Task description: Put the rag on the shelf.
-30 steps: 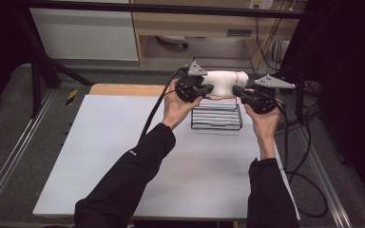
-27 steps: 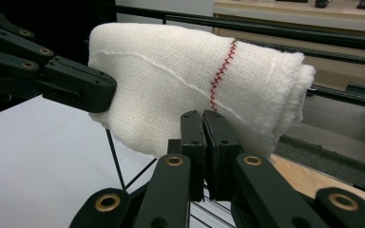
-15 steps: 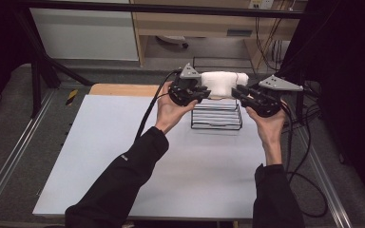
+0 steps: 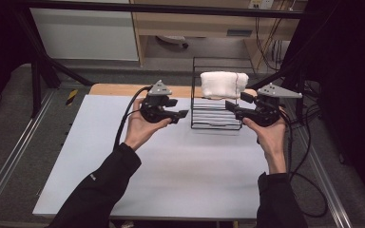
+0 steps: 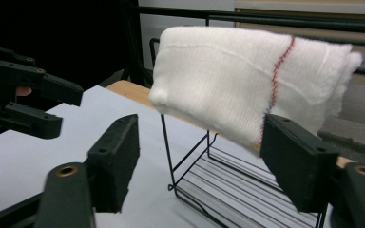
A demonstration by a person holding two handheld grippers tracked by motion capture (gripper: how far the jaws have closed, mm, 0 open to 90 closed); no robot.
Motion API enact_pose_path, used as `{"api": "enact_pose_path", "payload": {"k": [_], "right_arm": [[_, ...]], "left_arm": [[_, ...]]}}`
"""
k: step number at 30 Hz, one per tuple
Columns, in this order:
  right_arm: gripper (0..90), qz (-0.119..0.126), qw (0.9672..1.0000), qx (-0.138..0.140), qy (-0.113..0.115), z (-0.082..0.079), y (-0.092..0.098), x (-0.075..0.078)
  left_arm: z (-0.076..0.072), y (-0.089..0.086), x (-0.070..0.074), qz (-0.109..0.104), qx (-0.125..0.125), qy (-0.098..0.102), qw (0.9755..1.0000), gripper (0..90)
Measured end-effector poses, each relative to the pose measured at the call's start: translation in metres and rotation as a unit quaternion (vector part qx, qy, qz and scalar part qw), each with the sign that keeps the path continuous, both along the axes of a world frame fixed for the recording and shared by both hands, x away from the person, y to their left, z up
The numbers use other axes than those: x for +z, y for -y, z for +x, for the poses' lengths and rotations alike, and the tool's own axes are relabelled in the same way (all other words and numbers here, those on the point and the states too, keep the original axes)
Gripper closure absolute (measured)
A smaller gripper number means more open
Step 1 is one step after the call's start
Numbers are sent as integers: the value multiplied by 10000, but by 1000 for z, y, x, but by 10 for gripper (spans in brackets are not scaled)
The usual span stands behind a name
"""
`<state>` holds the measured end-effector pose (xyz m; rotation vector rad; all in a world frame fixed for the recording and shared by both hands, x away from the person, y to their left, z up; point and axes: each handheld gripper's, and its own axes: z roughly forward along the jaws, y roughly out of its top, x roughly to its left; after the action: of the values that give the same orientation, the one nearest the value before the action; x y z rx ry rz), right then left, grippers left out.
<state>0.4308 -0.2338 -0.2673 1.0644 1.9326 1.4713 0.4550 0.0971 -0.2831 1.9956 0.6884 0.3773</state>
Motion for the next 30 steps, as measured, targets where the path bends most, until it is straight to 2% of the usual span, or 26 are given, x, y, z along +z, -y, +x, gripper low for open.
{"api": "enact_pose_path", "payload": {"k": [4,8,11,16,22,30], "right_arm": [[179,-41,9998,91,-192,-5,-2,-9],[119,-129,9990,114,-416,-8,-3,-21],[92,-196,9984,152,-503,-11,-4,-30],[48,-190,9979,249,-568,-16,-5,-45],[23,-229,9968,317,-703,-24,-5,-66],[7,-173,9951,423,-883,-37,2,-99]], "left_arm": [[-12,-28,-12,8,103,-148,9998,319],[-24,-57,-26,114,228,-265,9993,246],[-32,-78,-38,199,366,-327,9986,198],[-46,-110,-57,194,594,-419,9972,177],[-59,-137,-80,184,773,-569,9952,165],[-77,-165,-110,145,992,-727,9923,122]]}}
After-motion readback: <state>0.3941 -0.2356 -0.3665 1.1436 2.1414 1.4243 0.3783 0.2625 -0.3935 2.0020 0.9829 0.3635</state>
